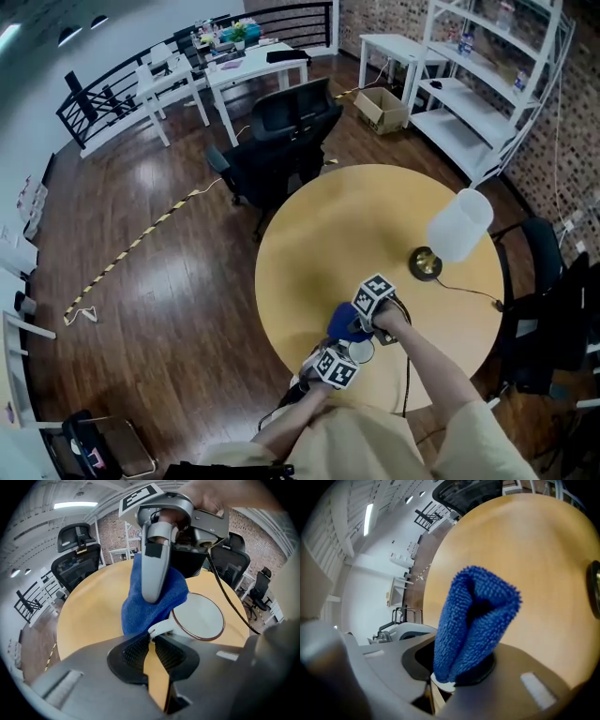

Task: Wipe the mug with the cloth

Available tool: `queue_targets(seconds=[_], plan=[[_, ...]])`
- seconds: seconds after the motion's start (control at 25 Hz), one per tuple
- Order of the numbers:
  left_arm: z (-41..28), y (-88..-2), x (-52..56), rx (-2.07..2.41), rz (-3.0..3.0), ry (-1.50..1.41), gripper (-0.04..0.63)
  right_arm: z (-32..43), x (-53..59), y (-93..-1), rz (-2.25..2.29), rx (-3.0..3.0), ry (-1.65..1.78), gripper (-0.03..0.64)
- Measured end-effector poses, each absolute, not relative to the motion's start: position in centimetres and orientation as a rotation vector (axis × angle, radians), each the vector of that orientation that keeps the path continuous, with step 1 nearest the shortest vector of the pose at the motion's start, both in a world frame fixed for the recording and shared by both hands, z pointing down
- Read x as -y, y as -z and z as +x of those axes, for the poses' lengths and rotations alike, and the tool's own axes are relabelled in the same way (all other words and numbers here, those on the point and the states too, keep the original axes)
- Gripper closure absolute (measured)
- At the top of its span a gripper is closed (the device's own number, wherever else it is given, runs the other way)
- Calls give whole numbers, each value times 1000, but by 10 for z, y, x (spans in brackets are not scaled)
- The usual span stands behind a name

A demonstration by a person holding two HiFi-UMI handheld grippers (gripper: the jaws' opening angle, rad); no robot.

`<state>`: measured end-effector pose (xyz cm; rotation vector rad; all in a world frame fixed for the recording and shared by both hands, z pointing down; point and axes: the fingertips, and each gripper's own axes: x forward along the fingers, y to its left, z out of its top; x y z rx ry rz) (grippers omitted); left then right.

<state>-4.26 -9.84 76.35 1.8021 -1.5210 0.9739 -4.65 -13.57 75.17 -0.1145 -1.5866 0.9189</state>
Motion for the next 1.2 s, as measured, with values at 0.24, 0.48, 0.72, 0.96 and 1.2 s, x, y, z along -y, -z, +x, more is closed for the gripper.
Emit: queue_targets(seconds=[0.24,0.48,0.72,0.96,1.2], plan=[[-43,-764,97,1522,1795,-966,563,-1,153,-764,-14,1577,-1019,558],[-45,-764,93,1543,1775,-961,561,37,143,-764,50,1629,-1228,557],[-42,-762,88,1557,1755,-956,561,55,131,-760,148,1719,-1361,557],[-42,-761,84,1569,1754,-949,560,52,131,-756,353,1831,-1392,566],[-27,-761,76,1484,1845,-984,553,27,148,-758,382,1869,-1546,564]])
